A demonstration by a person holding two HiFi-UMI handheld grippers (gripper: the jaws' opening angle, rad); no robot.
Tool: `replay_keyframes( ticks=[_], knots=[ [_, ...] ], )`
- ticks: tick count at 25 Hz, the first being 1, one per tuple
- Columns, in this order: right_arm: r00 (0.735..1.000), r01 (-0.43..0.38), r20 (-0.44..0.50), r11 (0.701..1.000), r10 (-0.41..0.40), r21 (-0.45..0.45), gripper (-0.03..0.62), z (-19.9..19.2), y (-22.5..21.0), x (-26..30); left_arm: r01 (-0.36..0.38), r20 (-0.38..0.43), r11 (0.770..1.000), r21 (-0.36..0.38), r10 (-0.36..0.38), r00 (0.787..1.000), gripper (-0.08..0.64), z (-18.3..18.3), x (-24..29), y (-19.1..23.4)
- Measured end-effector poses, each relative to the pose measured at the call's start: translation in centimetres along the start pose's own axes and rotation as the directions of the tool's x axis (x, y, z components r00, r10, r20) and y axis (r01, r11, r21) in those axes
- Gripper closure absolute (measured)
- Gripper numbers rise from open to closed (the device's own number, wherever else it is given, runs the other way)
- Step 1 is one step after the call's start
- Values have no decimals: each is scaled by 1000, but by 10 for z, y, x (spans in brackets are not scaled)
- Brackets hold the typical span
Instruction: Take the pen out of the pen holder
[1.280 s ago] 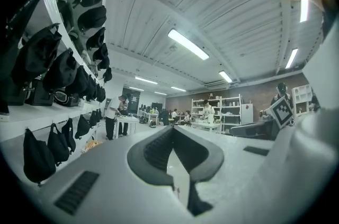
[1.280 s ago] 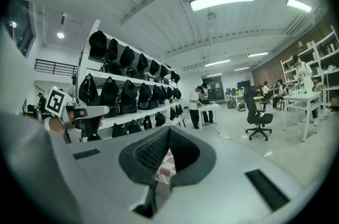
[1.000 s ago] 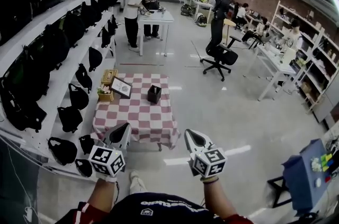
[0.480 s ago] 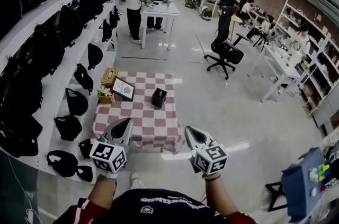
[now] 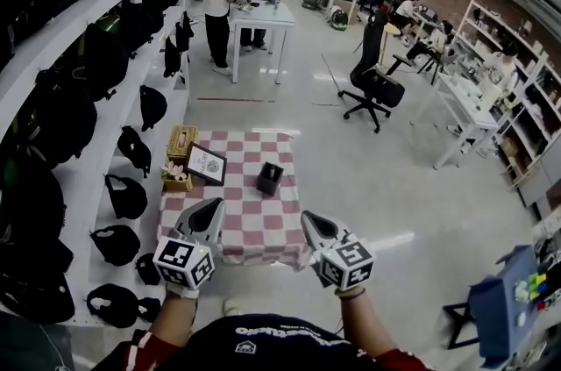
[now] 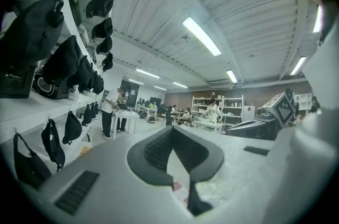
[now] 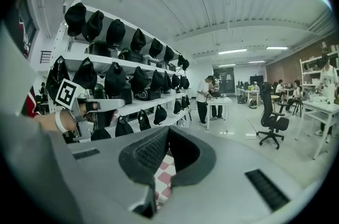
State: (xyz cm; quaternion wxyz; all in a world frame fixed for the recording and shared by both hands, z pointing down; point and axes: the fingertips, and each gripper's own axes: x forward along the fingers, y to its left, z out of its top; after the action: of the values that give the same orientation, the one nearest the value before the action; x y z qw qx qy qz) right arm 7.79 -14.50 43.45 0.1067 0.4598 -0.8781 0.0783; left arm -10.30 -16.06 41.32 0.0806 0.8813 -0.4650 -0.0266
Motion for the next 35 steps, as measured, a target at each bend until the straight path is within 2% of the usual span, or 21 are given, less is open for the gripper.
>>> replay_keyframes(
  ticks=[10,18,24,28,35],
  knots=[
    [1000,15,-22,999,-16,-38,592,10,-7,64,17,-16,1000,-11,-18,1000,555,-5,32,55],
    [999,-4,-46,997,1,-79,591,-2,-1,79,33,-26,999,-19,-34,999,554,-15,47,67],
    [999,33,-31,999,-34,-38,591,-2,-34,88,29,-37,999,-15,-29,999,554,-20,68,74],
    [999,46,-6,999,-46,4,591,3,-63,106,-12,-50,1000,-2,12,999,555,-19,83,86],
    [999,-2,51,1000,2,7,592,34,-108,141,-52,-40,998,39,53,998,555,-4,120,85]
  ],
)
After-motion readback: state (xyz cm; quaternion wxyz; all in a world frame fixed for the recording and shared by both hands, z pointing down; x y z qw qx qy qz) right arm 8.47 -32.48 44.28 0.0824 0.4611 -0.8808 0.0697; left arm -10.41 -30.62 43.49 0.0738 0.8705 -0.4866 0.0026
